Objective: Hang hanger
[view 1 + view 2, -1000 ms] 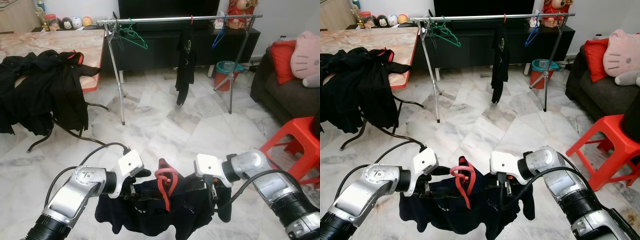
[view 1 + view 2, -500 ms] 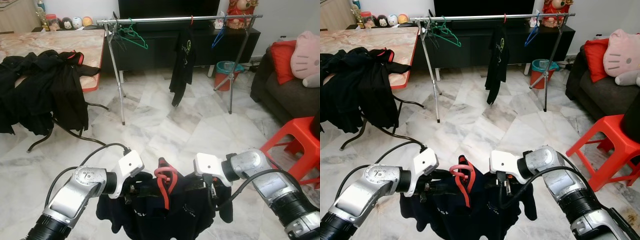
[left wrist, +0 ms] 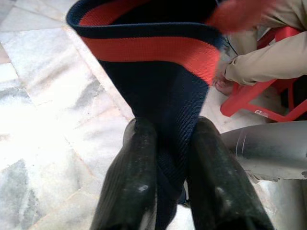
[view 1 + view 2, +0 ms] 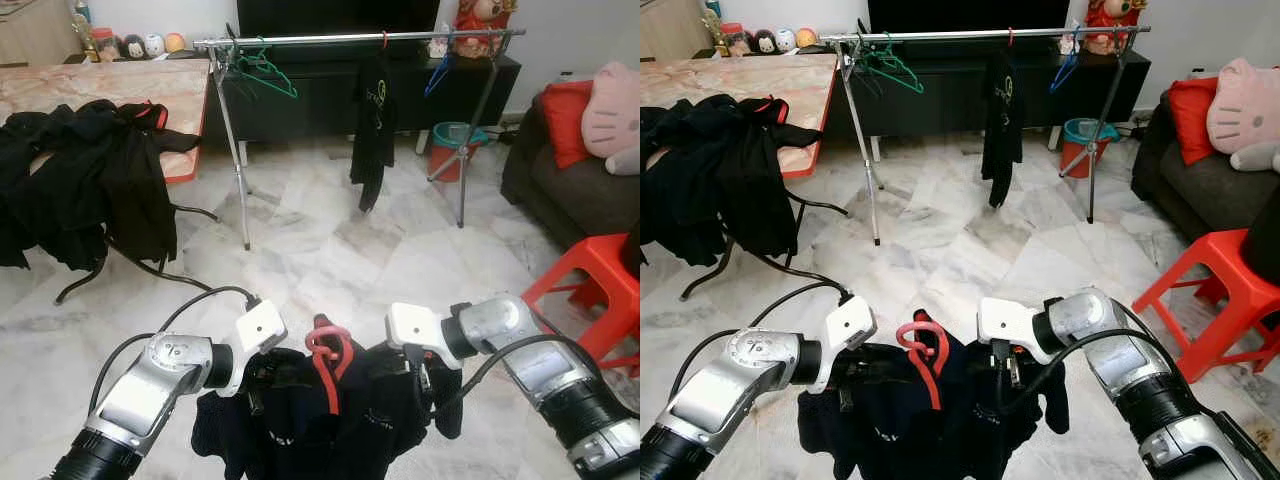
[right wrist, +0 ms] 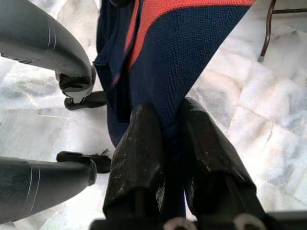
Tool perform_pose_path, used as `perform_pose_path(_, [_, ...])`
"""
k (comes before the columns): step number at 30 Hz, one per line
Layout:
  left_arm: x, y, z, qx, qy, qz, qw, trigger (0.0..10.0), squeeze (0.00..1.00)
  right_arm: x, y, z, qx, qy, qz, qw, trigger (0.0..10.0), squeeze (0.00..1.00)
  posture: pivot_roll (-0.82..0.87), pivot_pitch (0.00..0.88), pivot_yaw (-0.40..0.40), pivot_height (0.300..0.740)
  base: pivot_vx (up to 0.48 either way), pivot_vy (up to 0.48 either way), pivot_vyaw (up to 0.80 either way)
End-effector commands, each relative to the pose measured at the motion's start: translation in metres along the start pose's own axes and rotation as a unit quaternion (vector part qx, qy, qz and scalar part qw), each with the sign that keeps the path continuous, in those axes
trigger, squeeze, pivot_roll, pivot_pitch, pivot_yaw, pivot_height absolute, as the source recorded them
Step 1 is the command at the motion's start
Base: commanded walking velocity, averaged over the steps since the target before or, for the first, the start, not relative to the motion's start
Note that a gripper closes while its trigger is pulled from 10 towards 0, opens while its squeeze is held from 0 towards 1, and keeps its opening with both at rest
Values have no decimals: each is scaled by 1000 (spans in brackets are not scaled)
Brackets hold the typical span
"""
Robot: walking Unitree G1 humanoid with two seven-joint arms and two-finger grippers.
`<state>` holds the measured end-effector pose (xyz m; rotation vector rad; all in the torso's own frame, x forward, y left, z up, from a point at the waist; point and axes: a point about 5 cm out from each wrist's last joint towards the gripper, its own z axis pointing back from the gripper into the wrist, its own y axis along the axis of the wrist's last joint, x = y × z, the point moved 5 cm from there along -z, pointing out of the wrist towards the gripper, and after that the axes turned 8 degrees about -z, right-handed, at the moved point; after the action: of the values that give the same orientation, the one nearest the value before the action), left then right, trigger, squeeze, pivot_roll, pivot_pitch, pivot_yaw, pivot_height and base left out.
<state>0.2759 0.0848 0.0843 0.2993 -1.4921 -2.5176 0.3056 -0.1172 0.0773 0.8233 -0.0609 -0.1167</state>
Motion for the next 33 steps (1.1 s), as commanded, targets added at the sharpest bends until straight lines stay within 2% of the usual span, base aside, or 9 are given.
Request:
perform_pose_path(1, [4,3,-1,2,-13,-7,1000,0,0,8,16,6,21,-20,17,999,10000,0,-133,0,-17,732,0,0,0])
perform_pose_path(26, [3,8,0,13,-12,-3,1000,0,0,13,10,3,19,-39,3,999,10000,0,-131,0,-19,732,0,0,0])
perform_pose_path(27, [3,7,1,13,-12,-2,1000,0,0,17,12,4,27,-49,-3,998,10000,1000,-131,0,-19,732,0,0,0])
perform_pose_path(33, [1,7,2,13,-9,-2,1000,0,0,17,12,4,27,-46,-2,999,10000,1000,-129,0,-20,732,0,0,0])
